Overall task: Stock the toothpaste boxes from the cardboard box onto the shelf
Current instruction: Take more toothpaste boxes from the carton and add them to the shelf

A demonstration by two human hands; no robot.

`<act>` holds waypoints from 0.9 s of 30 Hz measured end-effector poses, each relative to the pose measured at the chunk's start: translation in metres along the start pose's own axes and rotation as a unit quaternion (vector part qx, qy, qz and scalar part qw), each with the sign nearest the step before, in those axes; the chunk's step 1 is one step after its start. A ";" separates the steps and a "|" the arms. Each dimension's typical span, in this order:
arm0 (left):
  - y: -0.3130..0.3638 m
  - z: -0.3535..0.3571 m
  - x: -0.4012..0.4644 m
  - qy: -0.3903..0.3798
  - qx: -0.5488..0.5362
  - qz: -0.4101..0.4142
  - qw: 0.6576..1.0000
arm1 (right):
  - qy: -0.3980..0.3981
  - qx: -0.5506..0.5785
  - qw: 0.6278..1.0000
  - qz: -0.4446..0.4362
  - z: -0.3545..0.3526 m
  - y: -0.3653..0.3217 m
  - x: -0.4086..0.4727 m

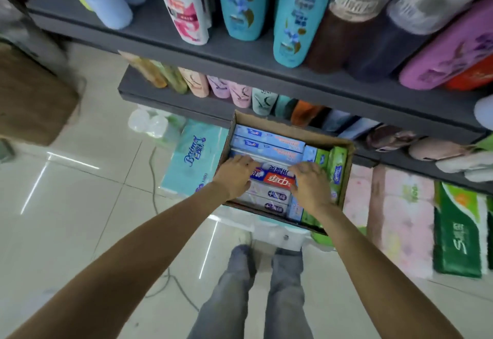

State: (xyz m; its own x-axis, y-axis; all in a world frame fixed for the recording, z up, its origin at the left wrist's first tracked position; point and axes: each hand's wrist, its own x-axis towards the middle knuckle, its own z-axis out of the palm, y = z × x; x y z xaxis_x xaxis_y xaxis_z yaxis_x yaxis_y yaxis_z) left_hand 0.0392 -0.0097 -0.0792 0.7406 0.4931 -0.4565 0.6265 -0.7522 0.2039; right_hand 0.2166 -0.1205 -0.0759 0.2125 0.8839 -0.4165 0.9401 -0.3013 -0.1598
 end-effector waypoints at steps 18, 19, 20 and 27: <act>0.007 -0.006 -0.002 0.142 -0.047 -0.029 0.988 | 0.097 0.073 0.989 0.087 0.028 0.003 0.020; 0.004 -0.016 -0.011 0.157 -0.074 -0.048 0.984 | 0.109 0.075 0.990 0.042 0.024 0.001 0.025; 0.000 -0.024 -0.019 0.163 -0.099 -0.076 0.979 | 0.112 0.072 0.991 -0.001 0.020 -0.001 0.033; -0.033 -0.025 -0.063 0.153 -0.337 -0.266 0.890 | 0.023 -0.055 0.998 -0.027 0.026 -0.025 0.092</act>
State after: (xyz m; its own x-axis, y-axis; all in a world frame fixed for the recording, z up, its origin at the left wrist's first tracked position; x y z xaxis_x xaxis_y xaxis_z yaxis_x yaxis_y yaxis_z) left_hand -0.0221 -0.0050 -0.0357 0.2631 0.8744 -0.4078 0.8355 0.0049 0.5495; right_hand 0.2054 -0.0411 -0.1331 0.1701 0.9140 -0.3683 0.9736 -0.2136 -0.0805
